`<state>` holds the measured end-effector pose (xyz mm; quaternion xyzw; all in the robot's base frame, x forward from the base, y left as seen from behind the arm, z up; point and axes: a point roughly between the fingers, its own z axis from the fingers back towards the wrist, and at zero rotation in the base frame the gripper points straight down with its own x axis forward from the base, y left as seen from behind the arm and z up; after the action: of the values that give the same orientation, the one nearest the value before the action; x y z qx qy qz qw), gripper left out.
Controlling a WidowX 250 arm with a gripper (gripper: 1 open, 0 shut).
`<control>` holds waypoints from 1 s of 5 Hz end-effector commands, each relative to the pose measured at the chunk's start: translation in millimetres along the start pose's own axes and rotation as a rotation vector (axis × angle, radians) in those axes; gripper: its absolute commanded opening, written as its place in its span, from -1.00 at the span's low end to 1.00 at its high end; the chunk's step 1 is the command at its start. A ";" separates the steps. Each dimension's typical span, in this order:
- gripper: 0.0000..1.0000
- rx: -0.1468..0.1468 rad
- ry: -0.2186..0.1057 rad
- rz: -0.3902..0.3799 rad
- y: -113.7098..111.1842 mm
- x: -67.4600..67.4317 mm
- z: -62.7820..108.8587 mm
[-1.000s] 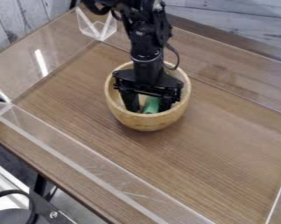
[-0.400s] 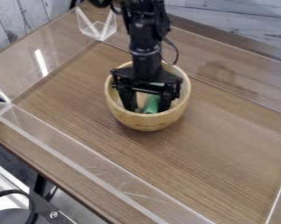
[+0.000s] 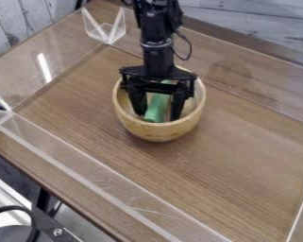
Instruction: Remove the green block from inside the brown bowl and put it on the table
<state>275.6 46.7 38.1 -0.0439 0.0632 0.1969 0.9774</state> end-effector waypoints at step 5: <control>-1.00 -0.042 0.037 0.042 3.2 16.7 -4.6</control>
<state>287.0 52.2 27.3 -0.0658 0.0861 0.2195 0.9696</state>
